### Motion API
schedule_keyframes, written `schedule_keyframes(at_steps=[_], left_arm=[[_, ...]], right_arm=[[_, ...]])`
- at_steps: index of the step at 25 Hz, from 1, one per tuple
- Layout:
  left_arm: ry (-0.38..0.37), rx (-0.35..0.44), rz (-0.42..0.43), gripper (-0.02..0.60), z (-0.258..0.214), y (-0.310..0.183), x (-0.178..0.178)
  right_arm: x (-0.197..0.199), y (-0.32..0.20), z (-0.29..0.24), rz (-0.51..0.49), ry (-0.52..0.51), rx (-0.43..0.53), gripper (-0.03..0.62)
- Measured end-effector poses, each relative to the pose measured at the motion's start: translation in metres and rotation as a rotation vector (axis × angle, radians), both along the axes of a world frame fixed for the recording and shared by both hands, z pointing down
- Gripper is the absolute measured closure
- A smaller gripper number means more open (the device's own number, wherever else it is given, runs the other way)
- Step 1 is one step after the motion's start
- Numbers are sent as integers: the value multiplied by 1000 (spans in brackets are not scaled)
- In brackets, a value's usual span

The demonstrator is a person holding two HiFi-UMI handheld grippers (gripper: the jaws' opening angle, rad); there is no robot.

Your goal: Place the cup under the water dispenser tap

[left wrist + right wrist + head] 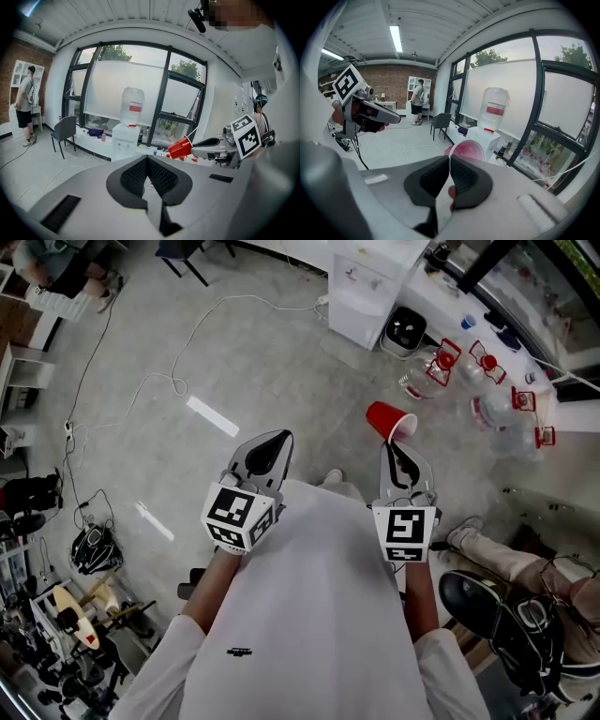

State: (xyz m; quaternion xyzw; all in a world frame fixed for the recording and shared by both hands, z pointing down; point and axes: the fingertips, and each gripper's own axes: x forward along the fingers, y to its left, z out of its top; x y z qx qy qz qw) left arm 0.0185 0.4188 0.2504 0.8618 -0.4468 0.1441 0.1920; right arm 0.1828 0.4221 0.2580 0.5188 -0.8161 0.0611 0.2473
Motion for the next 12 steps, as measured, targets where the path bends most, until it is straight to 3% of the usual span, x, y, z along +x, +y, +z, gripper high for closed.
schedule_keyframes(at_steps=[12], left_arm=[[34, -33, -22, 581, 5, -44, 6]], right_arm=[[4, -45, 1, -8, -32, -22, 572]])
